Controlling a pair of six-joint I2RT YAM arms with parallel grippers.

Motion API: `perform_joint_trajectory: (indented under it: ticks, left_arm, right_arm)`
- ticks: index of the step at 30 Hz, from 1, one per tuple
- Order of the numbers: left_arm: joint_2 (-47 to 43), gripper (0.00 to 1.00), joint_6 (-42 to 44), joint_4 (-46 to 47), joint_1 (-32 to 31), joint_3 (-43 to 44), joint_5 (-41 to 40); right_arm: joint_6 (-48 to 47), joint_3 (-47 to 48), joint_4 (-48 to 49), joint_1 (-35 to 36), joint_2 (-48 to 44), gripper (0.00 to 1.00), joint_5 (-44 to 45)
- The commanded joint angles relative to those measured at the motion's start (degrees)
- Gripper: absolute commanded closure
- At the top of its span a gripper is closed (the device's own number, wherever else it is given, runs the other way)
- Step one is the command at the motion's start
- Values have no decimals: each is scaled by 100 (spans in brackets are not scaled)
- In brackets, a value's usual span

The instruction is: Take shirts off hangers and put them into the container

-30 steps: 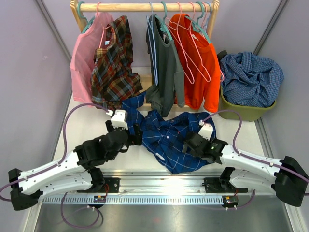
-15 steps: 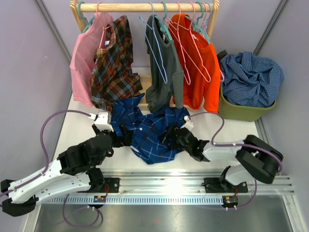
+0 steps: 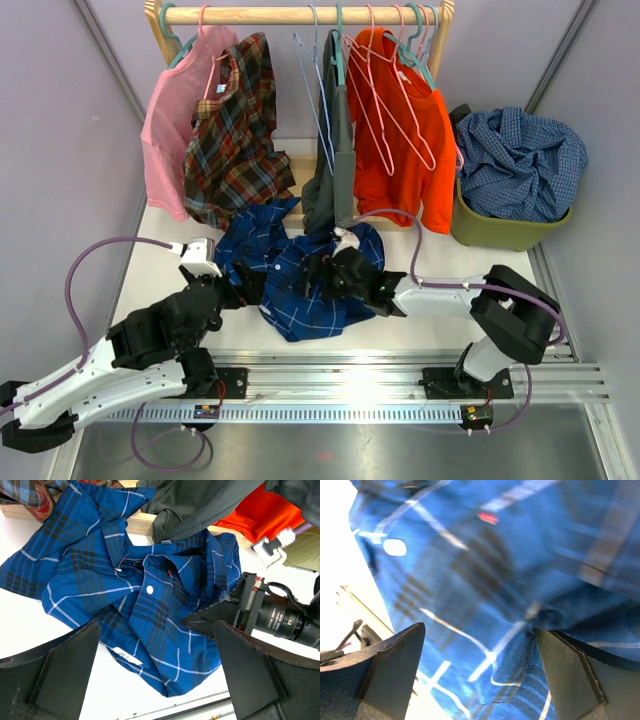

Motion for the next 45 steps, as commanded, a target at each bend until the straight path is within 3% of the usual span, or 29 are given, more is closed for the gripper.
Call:
perform_joint_trajectory:
  ticks: [1, 10, 22, 31, 45]
  left_arm:
    - [21, 1, -100, 192, -1, -30, -232]
    - [-14, 1, -126, 175, -1, -38, -223]
    - [-260, 2, -223, 61, -2, -91, -232]
    - [-427, 2, -293, -45, -2, -162, -250]
    - [-524, 3, -399, -168, -1, -135, -232]
  right_arm:
    - [-816, 974, -1096, 456, 243, 1, 555]
    - [-1405, 3180, -2662, 816, 1885, 1, 1206]
    - [-2266, 5622, -3173, 1063, 3266, 0, 1417]
    - [-2610, 7599, -4289, 958, 4593, 1, 1734]
    - [-2566, 8570, -4975, 290, 5684, 1, 2051]
